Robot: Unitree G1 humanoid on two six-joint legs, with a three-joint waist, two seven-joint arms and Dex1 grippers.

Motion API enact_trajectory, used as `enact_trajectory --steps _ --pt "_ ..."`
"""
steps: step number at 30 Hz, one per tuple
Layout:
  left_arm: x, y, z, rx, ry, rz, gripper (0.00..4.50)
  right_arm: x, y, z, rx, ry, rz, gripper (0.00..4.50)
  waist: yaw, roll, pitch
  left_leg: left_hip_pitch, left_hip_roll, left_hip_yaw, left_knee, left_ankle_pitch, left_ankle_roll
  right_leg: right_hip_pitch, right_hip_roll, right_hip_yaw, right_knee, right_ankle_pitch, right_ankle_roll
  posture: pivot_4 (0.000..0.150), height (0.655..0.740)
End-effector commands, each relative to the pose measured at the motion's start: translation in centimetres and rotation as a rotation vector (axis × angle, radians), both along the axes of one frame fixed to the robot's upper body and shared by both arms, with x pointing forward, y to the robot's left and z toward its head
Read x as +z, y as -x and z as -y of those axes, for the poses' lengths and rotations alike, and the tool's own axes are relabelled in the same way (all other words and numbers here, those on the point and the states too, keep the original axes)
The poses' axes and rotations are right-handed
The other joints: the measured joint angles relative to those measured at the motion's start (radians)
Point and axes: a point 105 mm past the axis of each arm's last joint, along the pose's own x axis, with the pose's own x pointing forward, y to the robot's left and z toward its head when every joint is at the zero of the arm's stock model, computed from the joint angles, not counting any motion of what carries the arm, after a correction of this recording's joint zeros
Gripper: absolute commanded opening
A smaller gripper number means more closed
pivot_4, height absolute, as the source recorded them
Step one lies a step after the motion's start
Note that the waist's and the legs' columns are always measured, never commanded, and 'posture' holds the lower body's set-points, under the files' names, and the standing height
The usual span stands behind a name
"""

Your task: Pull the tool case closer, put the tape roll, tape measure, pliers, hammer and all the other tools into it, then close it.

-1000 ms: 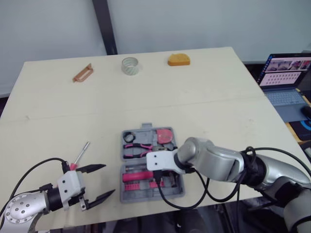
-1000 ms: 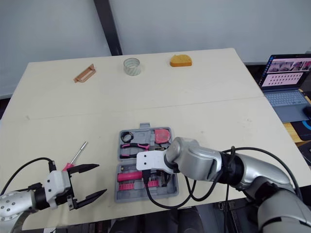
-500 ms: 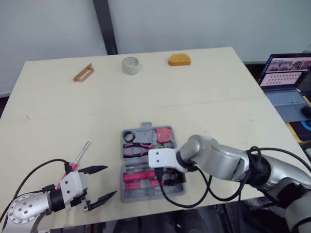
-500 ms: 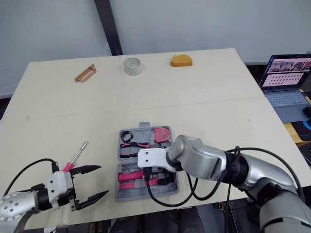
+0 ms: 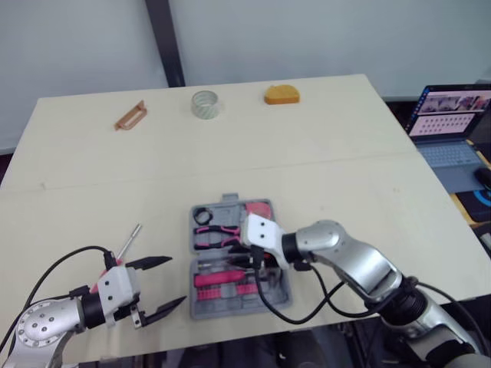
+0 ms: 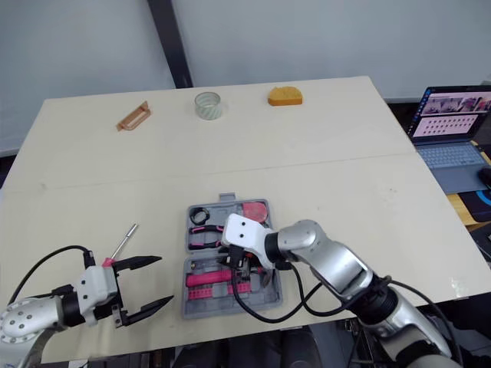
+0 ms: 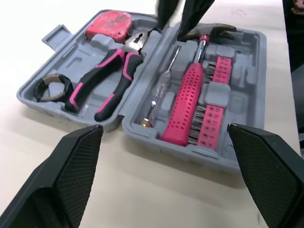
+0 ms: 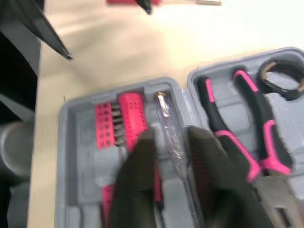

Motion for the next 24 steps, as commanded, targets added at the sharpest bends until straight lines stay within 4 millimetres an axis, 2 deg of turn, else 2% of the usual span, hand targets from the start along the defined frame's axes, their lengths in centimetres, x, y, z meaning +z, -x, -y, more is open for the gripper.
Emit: enact_trajectory --steps 1,3,14,24 --pt "0.0 -0.1 0.0 0.001 0.006 0.007 4.50 -0.9 0.3 -0.2 0.015 -0.065 -0.037 0.04 0.000 0.000 0.000 0.000 0.000 0.000 0.000 0.000 0.000 0.000 0.000 0.000 0.000 0.000 0.000 0.150 0.7400" --pt "0.1 -0.2 0.1 0.000 0.007 0.011 4.50 -2.0 0.4 0.0 0.024 -0.044 -0.026 0.04 0.000 0.000 0.000 0.001 0.000 0.001 0.000 0.000 0.000 0.000 0.000 0.000 0.000 0.000 0.000 0.150 0.7400" --pt "0.2 -0.1 0.0 0.003 0.002 0.015 4.50 -3.2 -0.3 0.3 0.002 -0.034 -0.039 0.04 0.001 0.000 0.000 0.001 0.000 0.001 0.000 0.000 0.000 0.000 0.000 0.000 0.000 0.000 0.000 0.150 0.7400" --pt "0.2 -0.1 0.0 0.004 0.003 0.018 4.50 -5.1 0.2 0.9 0.021 0.040 -0.039 0.04 0.001 0.000 0.000 0.001 0.000 0.002 0.000 0.000 0.000 0.001 0.000 0.000 0.000 0.000 0.000 0.150 0.7400"
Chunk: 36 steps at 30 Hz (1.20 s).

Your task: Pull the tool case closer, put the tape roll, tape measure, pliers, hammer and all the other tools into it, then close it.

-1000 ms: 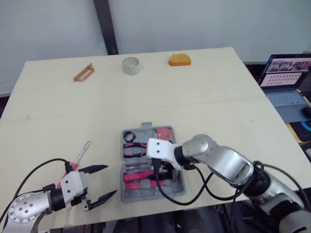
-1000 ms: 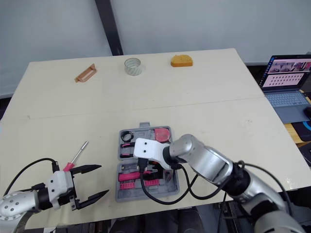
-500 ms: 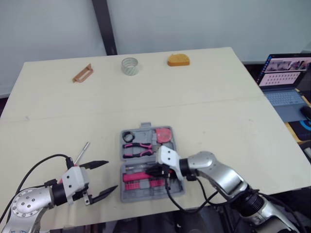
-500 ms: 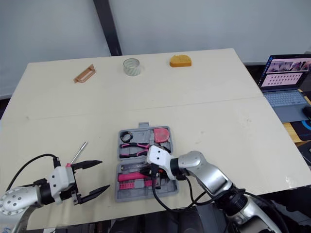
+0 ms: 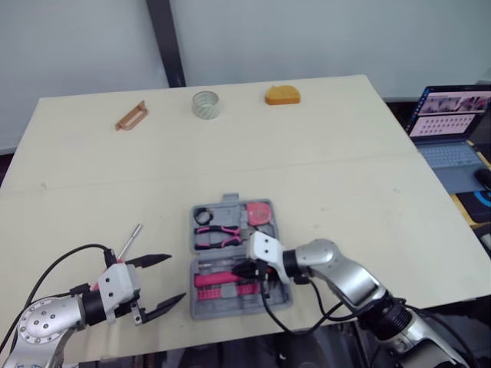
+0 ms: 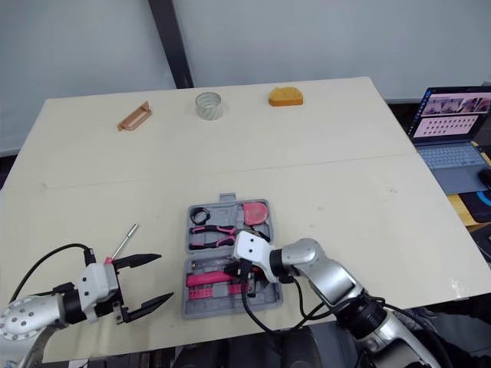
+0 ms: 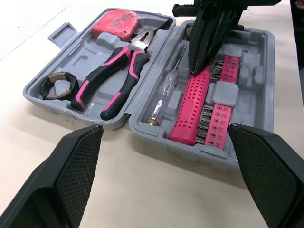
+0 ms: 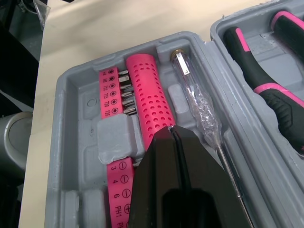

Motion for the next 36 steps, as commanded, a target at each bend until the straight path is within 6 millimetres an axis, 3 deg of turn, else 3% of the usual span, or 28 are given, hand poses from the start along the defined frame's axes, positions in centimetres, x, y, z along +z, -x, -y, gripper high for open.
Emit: enact_trajectory --steps 1,21,36 --pt "0.4 0.1 0.3 -0.009 0.001 0.026 4.50 -0.9 0.7 0.1 0.037 0.040 0.006 0.04 0.000 0.000 0.000 0.000 0.000 0.000 0.000 0.000 0.000 0.000 0.000 0.000 0.000 0.000 0.000 0.150 0.7400" --pt "0.6 0.0 0.5 -0.005 0.003 0.031 4.50 -5.2 1.3 2.2 0.089 0.263 0.070 0.04 0.001 -0.002 -0.008 0.005 0.000 0.000 -0.001 0.000 0.000 0.004 0.000 0.000 0.000 0.000 0.000 0.150 0.7400" --pt "0.6 -0.2 0.7 -0.006 0.002 0.033 4.50 -7.3 1.4 3.4 0.112 0.380 0.086 0.04 0.001 0.000 -0.031 0.008 0.000 0.000 -0.004 0.000 0.000 0.006 0.000 0.000 -0.003 0.000 0.000 0.150 0.7400"
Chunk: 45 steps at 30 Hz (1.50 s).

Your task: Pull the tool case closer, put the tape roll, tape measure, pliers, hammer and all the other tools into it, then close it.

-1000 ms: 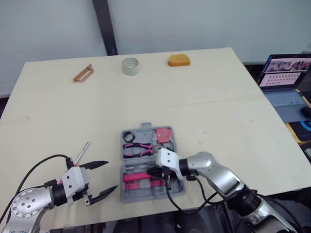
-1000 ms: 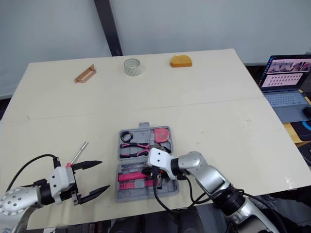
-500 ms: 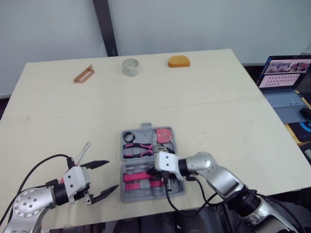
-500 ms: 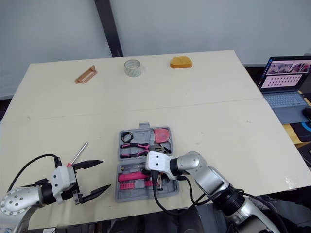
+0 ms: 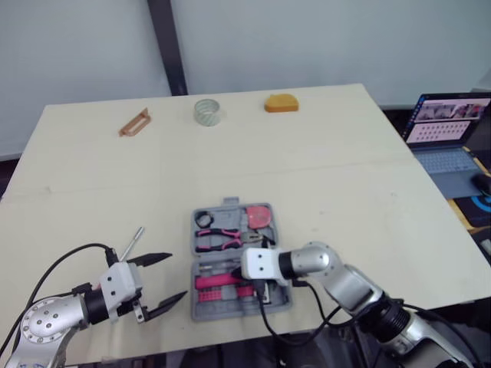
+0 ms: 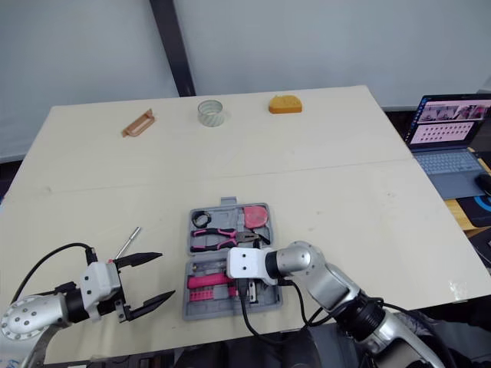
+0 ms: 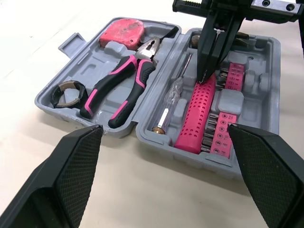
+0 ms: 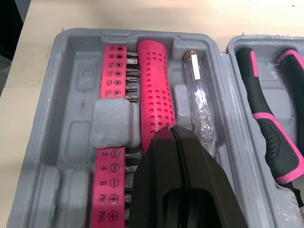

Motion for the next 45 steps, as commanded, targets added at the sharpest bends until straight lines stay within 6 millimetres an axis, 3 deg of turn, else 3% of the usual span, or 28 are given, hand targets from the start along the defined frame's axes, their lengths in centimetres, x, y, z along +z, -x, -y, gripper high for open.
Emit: enact_trajectory --steps 1,9,13,45 --pt "0.7 0.0 0.5 -0.020 -0.005 0.027 4.50 -6.0 0.8 3.7 -0.062 0.242 -0.134 0.04 0.000 0.000 -0.001 0.001 0.000 0.000 0.000 0.000 0.000 0.000 0.000 0.000 0.000 0.000 0.000 0.150 0.7400" --pt "0.7 -0.1 0.5 -0.024 -0.004 0.027 4.50 -6.6 1.1 4.1 -0.063 0.274 -0.147 0.04 0.001 0.001 -0.006 0.003 0.000 0.000 -0.001 0.000 0.000 0.003 0.000 0.000 -0.001 0.000 0.000 0.150 0.7400" --pt "0.8 -0.2 0.5 -0.023 -0.005 0.028 4.50 -7.0 1.3 4.4 -0.065 0.295 -0.157 0.04 0.001 0.002 -0.005 0.014 0.000 0.000 -0.005 -0.001 0.001 0.016 0.000 -0.001 -0.007 -0.001 -0.001 0.150 0.7400" --pt "0.8 -0.3 0.7 -0.024 -0.001 0.034 4.50 -8.9 1.8 6.3 -0.055 0.438 -0.163 0.04 0.001 0.012 -0.022 0.015 0.000 -0.002 -0.006 -0.002 0.001 0.019 0.000 -0.002 -0.012 -0.001 -0.002 0.150 0.7400"
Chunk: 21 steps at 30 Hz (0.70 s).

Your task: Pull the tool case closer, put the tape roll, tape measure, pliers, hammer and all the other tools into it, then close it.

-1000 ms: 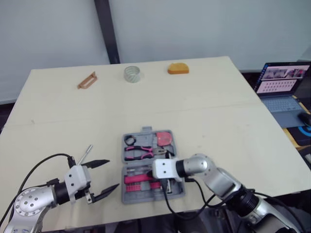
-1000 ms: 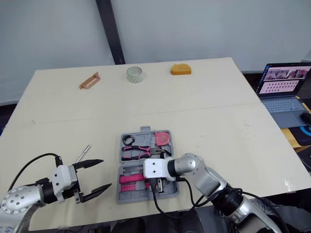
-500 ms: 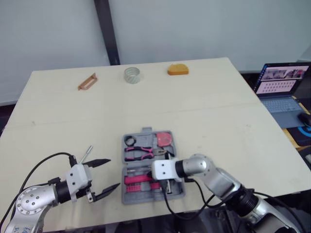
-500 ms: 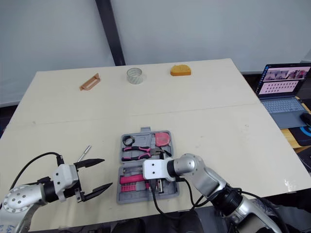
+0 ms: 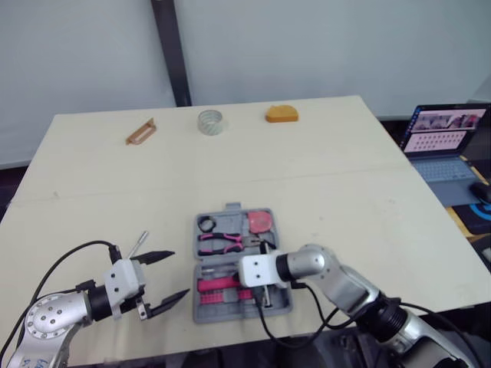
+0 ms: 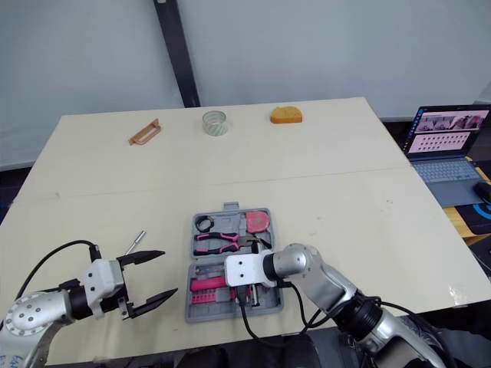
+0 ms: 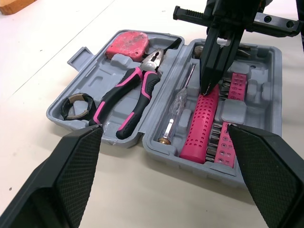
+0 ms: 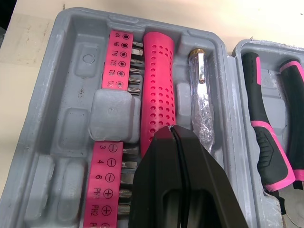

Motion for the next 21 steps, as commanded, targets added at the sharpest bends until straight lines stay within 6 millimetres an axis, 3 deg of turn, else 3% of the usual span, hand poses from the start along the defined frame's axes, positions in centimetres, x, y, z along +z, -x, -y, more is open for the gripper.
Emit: enact_trajectory --steps 1,7,12,17,21 --pt "0.7 0.1 0.4 -0.015 -0.006 0.036 4.50 -8.1 1.7 6.3 -0.114 0.365 -0.211 0.04 0.000 0.000 0.000 0.000 0.000 0.000 0.000 0.000 0.000 0.000 0.000 0.000 0.000 0.000 0.000 0.150 0.7400" --pt "0.8 0.0 0.4 -0.014 -0.006 0.039 4.50 -8.6 1.6 7.0 -0.124 0.412 -0.208 0.04 0.001 0.001 0.000 0.000 0.000 -0.001 0.000 0.000 0.000 0.001 0.000 0.000 -0.001 0.000 -0.001 0.150 0.7400" --pt "0.8 -0.1 0.4 -0.013 -0.004 0.039 4.50 -7.8 1.4 5.5 -0.119 0.310 -0.220 0.04 0.001 0.001 0.000 0.001 0.000 -0.001 0.000 0.000 0.000 0.001 0.000 0.000 -0.001 -0.001 -0.001 0.150 0.7400" --pt "0.7 -0.3 0.5 -0.007 0.016 0.012 4.50 -2.4 0.3 2.3 -0.127 -0.010 -0.255 0.04 0.002 0.000 0.004 0.000 0.000 -0.001 0.000 0.000 0.000 0.001 0.000 -0.001 -0.002 -0.001 -0.002 0.150 0.7400" --pt "0.9 -0.7 0.2 0.013 0.015 0.007 4.50 3.0 -0.4 1.7 -0.152 -0.255 -0.310 0.04 0.002 0.003 0.021 -0.005 0.000 -0.002 0.001 -0.001 0.000 -0.003 0.000 -0.001 -0.001 0.000 -0.001 0.150 0.7400"
